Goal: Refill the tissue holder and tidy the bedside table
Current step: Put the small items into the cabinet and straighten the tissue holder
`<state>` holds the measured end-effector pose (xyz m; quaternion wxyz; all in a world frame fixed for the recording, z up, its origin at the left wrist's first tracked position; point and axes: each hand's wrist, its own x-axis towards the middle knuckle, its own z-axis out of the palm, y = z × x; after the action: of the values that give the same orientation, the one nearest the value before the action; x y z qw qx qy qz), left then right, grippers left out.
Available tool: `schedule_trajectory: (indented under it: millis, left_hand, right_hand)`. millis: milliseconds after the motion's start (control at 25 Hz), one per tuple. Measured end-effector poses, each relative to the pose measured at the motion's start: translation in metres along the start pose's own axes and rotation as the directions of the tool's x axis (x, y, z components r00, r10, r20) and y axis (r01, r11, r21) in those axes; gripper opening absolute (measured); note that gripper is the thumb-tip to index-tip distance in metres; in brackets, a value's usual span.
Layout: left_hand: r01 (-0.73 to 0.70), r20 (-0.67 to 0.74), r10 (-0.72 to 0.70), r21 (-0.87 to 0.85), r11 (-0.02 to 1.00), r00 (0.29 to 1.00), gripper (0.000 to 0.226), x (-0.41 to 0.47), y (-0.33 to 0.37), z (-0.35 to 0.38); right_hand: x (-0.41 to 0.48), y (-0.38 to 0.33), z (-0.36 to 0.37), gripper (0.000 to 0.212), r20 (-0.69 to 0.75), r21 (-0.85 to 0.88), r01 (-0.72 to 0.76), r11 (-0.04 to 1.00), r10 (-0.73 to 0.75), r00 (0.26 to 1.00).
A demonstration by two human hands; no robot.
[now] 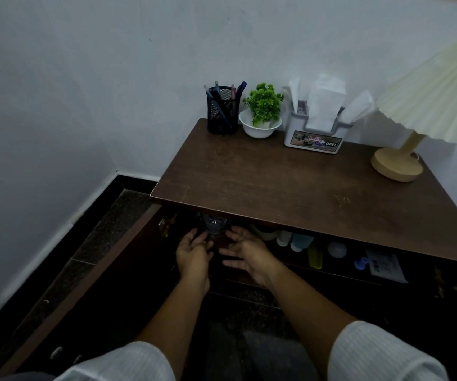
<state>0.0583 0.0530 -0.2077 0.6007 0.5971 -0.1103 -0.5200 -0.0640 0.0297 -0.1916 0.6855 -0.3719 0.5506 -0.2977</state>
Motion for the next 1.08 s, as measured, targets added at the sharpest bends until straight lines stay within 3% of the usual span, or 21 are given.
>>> schedule_trajectory:
  millis: [240,400,600,840,960,1080]
  left_hand:
    - [0.02,0.084,-0.03,0.124,0.992,0.996,0.062,-0.005,0.005,-0.002]
    - [0.029,0.097,-0.064,0.332,0.943,0.993,0.049,-0.021,0.023,-0.002]
    - [-0.085,0.222,-0.105,0.705,0.704,0.969,0.035,-0.052,0.06,-0.03]
    - [-0.322,0.393,-0.126,0.867,0.381,0.911,0.016,-0.117,0.132,-0.08]
    - [-0.385,0.438,-0.073,0.847,0.367,0.896,0.016,-0.145,0.169,-0.117]
    - [-0.4,0.406,0.101,0.774,0.491,0.908,0.016,-0.151,0.187,-0.157]
  right_hand:
    - [-0.001,0.0,0.001,0.067,0.018,-0.052,0.017,0.999,-0.016,1.0]
    - [-0.016,0.002,-0.002,0.067,0.022,-0.092,0.039,0.995,-0.037,0.999]
    - [-0.055,-0.005,0.003,0.057,0.019,-0.152,0.029,0.988,-0.027,0.999]
    - [-0.107,-0.031,0.039,0.041,0.097,-0.314,0.001,0.949,0.031,0.995]
    - [-0.132,-0.034,0.067,0.036,0.215,-0.345,0.053,0.937,0.024,0.976]
    - [-0.151,-0.027,0.089,0.035,0.336,-0.374,0.08,0.924,0.054,0.94]
